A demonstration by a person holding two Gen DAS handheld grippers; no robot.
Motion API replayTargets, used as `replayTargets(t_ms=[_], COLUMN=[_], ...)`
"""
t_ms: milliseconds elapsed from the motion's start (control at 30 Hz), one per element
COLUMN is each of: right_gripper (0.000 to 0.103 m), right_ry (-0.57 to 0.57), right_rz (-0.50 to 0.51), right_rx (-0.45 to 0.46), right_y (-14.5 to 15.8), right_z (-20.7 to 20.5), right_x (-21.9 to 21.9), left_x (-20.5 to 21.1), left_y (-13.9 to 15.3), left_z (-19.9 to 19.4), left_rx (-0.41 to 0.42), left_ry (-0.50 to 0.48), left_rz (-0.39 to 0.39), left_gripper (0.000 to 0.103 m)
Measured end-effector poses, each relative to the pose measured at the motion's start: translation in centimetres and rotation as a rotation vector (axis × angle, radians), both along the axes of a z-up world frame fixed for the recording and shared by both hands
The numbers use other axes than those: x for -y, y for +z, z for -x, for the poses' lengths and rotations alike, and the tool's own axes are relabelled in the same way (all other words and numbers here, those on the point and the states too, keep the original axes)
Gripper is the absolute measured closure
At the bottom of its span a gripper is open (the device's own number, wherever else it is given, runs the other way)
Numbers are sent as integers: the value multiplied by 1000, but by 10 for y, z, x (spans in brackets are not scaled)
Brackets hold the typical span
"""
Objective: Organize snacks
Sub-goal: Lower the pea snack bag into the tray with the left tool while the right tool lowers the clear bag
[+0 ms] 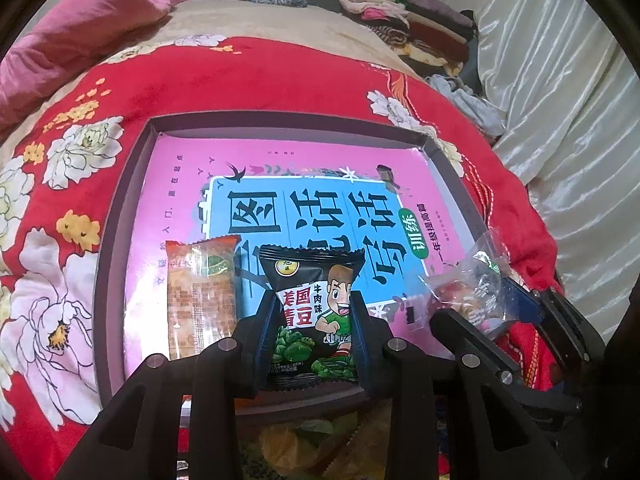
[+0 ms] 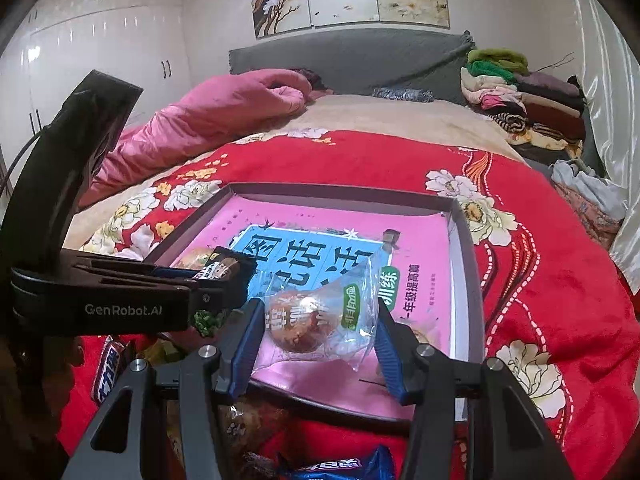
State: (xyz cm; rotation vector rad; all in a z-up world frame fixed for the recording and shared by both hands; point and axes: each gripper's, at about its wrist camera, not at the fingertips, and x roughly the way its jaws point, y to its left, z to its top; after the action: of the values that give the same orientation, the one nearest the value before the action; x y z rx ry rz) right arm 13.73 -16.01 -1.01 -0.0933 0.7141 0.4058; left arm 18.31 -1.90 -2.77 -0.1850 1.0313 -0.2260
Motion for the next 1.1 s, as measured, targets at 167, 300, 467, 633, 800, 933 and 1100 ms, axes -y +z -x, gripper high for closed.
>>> replayTargets(t_ms=[167, 300, 467, 633, 800, 933, 1100], right_gripper=[50, 50, 50, 50, 50, 50, 50], right_ry=[5, 4, 10, 14, -2, -3, 2], right_rz=[7, 22, 45, 58, 74, 67, 67], right_rx=[-15, -34, -46, -51, -63, -69, -70], right_y=[-4, -9, -12, -15, -18, -19, -19], right_z=[-1, -3, -4, -3, -6, -6, -7], right_x=[-2, -3, -6, -7, -6, -4, -6], left_x=[3, 5, 9, 9, 11, 13, 16], left_y=[-3, -6, -9, -10, -10, -12, -11], left_z=[-1, 0, 0, 0, 2, 1, 2], left_rx=[-7, -14, -21, -25, -24, -32, -29], left_ry=[-7, -10, -21, -23, -33, -39, -44], left_rz=[-1, 0, -5, -3, -5, -6, -9], left_gripper=[68, 68, 68, 68, 68, 68, 68])
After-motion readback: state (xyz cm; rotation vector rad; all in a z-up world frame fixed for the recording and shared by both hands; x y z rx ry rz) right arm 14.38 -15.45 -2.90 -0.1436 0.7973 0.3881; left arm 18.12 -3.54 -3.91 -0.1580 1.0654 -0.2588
